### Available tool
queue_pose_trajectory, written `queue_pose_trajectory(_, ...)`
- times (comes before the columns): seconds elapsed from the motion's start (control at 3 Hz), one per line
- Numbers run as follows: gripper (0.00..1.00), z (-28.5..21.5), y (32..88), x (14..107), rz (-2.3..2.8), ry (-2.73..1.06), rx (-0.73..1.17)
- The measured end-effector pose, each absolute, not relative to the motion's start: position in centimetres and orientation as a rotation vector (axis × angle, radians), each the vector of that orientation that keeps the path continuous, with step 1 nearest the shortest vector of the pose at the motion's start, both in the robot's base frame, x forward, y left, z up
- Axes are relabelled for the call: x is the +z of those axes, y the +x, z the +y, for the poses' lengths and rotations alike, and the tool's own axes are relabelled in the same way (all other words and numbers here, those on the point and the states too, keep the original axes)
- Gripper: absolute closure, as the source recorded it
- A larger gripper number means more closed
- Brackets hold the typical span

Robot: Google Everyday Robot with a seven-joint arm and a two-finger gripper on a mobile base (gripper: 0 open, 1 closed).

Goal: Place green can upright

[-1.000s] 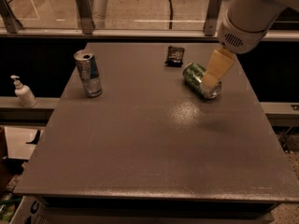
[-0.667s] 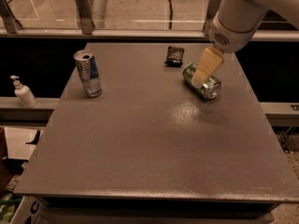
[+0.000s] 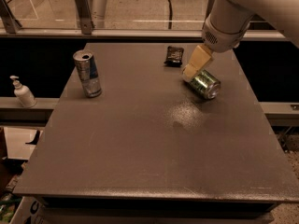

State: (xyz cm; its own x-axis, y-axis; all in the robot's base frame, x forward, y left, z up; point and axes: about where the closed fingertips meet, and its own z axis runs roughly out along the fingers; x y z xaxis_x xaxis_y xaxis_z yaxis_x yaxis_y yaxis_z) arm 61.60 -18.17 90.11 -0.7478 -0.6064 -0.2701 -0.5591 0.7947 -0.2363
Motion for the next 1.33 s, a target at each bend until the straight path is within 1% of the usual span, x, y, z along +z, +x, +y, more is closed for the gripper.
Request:
queue_pose_trajectory(1.0,0.00,-17.3,64.6,85.5,2.743,-0.762,-0.167)
queue_pose_trajectory(1.33,0.17,-17.3,65.1,84.7,2.756,-0.755,-0.184)
